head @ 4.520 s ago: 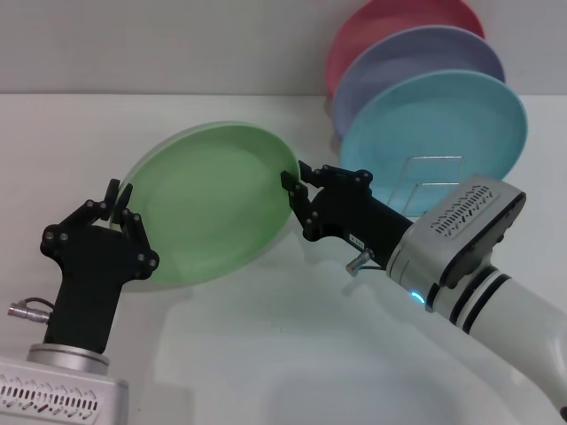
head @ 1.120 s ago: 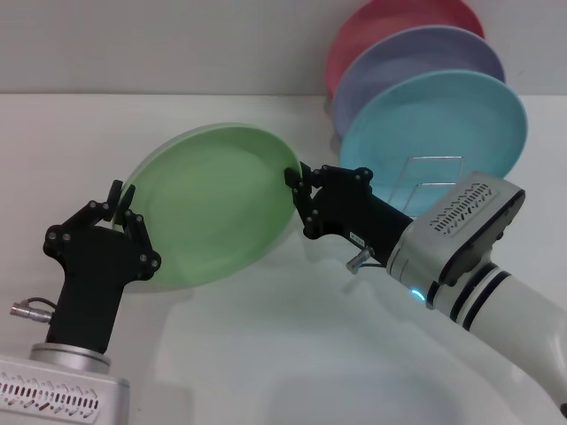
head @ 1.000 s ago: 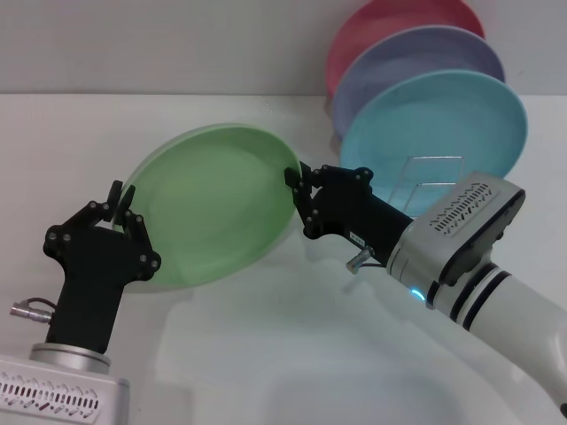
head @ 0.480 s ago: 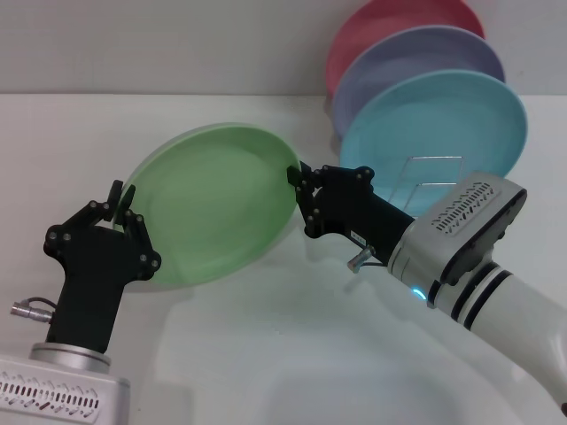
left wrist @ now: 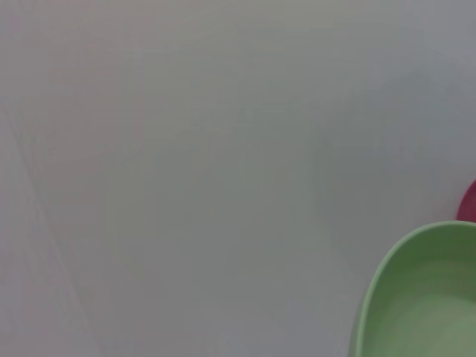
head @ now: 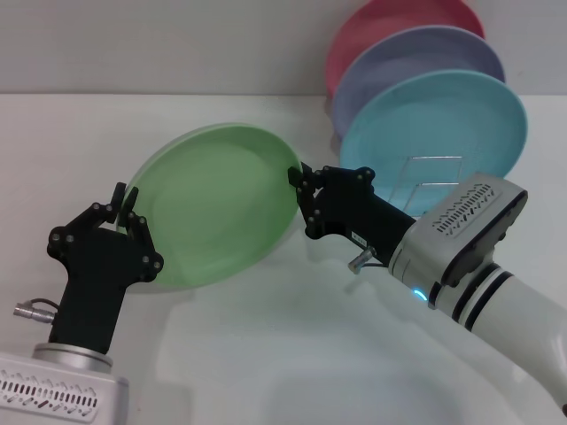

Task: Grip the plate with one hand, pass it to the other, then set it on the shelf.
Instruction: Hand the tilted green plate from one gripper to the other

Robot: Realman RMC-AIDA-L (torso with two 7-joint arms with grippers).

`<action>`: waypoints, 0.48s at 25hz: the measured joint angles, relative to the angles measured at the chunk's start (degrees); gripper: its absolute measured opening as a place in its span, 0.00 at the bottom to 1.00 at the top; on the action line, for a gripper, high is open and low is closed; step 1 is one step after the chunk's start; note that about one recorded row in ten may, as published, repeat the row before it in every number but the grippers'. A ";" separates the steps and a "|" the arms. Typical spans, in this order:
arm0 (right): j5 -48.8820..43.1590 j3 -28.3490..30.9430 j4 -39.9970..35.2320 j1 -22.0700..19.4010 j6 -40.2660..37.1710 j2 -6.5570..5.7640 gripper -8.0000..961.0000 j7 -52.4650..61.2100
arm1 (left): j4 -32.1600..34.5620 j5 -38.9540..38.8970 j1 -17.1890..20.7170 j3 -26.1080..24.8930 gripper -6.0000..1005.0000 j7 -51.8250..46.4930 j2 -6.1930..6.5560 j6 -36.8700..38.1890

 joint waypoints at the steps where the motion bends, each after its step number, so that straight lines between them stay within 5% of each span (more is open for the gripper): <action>1: 0.00 -0.03 0.00 0.00 -0.03 0.00 0.04 -0.04 | -0.03 0.01 0.00 -0.01 0.05 -0.18 0.00 -0.03; 12: -0.01 -0.14 -0.06 -0.13 -0.20 0.03 0.03 -0.82 | -0.31 0.21 0.28 -1.13 0.11 -0.29 0.29 1.50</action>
